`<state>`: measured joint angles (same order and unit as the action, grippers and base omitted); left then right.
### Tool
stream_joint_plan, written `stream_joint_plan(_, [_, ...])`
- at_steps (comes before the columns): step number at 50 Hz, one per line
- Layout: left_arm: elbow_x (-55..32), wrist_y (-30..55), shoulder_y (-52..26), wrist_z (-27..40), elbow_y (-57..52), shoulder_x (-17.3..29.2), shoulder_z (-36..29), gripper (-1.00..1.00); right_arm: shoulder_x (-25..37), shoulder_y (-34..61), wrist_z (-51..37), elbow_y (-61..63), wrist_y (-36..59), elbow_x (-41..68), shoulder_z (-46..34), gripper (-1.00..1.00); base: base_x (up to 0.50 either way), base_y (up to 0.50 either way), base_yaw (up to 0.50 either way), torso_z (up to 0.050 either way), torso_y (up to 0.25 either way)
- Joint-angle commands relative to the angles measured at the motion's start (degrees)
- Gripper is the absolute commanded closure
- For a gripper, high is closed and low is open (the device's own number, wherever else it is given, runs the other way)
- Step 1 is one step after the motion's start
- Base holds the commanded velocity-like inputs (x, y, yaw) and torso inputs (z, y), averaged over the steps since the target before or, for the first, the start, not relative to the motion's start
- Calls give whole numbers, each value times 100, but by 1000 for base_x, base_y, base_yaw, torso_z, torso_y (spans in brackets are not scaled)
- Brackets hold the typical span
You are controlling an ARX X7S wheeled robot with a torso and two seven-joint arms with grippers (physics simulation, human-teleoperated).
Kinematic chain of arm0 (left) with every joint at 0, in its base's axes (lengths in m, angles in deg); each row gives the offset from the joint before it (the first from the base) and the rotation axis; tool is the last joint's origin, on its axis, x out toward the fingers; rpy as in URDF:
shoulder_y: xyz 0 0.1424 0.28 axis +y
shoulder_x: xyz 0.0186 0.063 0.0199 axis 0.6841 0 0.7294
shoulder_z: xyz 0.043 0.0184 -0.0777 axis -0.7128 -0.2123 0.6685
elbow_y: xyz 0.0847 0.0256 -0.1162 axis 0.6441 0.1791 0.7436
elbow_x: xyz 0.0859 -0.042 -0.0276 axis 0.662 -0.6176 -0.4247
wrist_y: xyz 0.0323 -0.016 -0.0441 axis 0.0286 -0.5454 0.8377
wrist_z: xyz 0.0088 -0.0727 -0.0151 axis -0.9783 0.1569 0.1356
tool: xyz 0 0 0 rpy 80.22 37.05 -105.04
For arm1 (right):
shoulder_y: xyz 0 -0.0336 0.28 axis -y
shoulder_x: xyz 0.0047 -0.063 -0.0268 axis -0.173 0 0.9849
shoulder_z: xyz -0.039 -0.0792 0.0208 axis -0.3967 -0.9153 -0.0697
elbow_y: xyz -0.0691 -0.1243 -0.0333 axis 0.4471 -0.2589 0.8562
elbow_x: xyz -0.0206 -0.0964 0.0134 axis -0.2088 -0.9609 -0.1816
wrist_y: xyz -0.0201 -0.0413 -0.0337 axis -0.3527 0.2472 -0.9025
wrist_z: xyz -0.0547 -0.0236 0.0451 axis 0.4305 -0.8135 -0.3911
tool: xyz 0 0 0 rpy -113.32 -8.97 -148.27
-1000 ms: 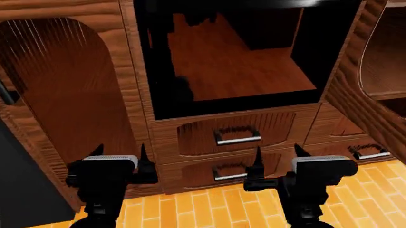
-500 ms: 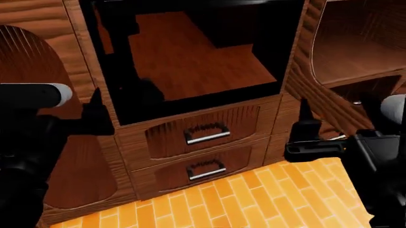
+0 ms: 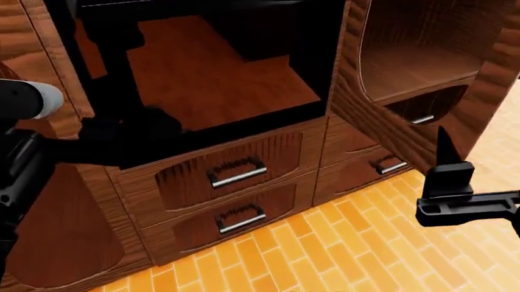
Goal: Pick the soap dispenser from the counter and place it in the cabinet.
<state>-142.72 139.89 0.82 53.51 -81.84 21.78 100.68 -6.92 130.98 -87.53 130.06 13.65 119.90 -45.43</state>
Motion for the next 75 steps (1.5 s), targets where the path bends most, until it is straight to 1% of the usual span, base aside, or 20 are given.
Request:
stream_joint_plan(1, [-1596,-313,-275,1081,416,496,-150,-100,549,429,-66,2,-265,431,-231,-100,0,0,-500,50,23])
stream_joint_plan(10, [-1681,-477,-256,1007,487,595,-127,-100,711,189,9,146,-371,451,12,-100,0,0,-500,50,22])
stream_joint_plan(24, [-1748,-661,-219,1000,474,664,-192,-100,670,-210,191,229,-332,264,310,-100,0,0,-500,50,21])
stream_joint_plan(31, [-1663,-706,-196,913,460,639,-220,-100,585,-100,226,206,-319,123,97,-100,0,0,-500,50,21])
stream_joint_plan(40, [-1437,-746,-172,731,477,531,-281,-100,482,-234,366,184,-239,-72,153,-100,0,0,-500,50,28])
stream_joint_plan(45, [-1228,-741,-131,561,484,484,-289,-100,406,73,338,97,-211,-144,-217,-100,0,0,-500,49,34])
stream_joint_plan(51, [-1200,-776,-118,503,461,521,-293,-100,391,190,313,97,-236,-156,-362,-100,0,0,-500,49,41])
stream_joint_plan(75, [-956,-912,-82,312,401,530,-408,-100,303,151,467,66,-188,-402,-475,-100,0,0,-500,0,2])
